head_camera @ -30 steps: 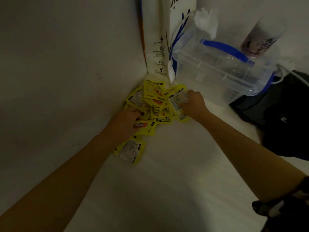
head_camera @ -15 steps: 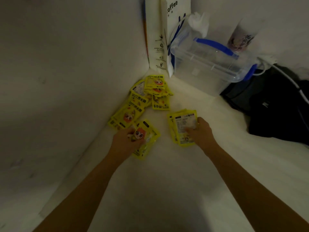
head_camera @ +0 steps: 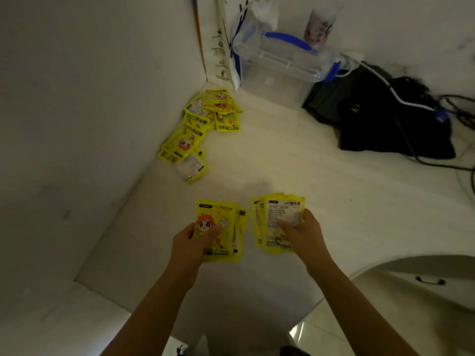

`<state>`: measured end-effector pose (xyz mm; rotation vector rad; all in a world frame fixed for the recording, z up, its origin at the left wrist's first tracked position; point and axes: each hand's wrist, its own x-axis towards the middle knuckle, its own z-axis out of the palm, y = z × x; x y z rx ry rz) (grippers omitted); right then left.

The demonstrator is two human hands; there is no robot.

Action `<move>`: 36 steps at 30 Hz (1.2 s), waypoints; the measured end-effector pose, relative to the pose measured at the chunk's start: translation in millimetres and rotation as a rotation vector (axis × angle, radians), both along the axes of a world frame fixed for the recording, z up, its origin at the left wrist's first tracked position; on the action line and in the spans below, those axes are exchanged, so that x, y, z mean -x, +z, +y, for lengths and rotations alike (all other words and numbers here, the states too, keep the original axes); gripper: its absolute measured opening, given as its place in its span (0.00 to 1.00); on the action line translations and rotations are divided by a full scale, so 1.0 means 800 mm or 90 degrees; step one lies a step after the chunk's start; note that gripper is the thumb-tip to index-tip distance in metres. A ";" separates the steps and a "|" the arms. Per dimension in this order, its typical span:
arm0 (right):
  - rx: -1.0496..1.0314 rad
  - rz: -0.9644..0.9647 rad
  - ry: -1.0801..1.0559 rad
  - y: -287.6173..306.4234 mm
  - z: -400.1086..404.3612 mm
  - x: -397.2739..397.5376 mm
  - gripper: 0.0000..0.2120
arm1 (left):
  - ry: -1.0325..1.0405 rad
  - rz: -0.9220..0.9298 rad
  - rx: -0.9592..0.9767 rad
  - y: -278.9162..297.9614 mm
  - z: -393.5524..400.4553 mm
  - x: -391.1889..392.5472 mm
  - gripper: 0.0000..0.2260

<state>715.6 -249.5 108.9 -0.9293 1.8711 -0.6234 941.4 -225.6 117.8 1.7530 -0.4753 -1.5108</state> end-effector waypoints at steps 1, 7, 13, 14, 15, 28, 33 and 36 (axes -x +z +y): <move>0.004 0.007 -0.008 0.000 0.017 -0.002 0.15 | 0.003 0.023 -0.003 -0.001 0.013 -0.002 0.09; 0.013 -0.003 -0.120 0.008 0.118 -0.029 0.15 | -0.038 0.015 0.012 0.000 0.079 -0.024 0.07; 0.049 -0.061 -0.231 0.017 0.224 -0.042 0.14 | -0.130 -0.026 0.060 0.004 0.133 -0.027 0.10; 0.053 -0.070 -0.249 0.021 0.242 -0.042 0.14 | -0.152 -0.032 0.066 0.005 0.140 -0.023 0.09; 0.058 -0.079 -0.269 0.025 0.258 -0.040 0.14 | -0.175 -0.038 0.072 0.008 0.147 -0.018 0.08; 0.051 -0.105 -0.467 0.032 0.471 0.028 0.13 | -0.410 -0.038 0.085 0.009 0.266 0.104 0.07; 0.018 -0.102 -0.546 0.022 0.573 0.085 0.14 | -0.456 -0.036 0.063 0.001 0.345 0.179 0.07; 0.004 -0.088 -0.585 0.014 0.633 0.118 0.17 | -0.474 -0.037 0.050 -0.005 0.396 0.226 0.06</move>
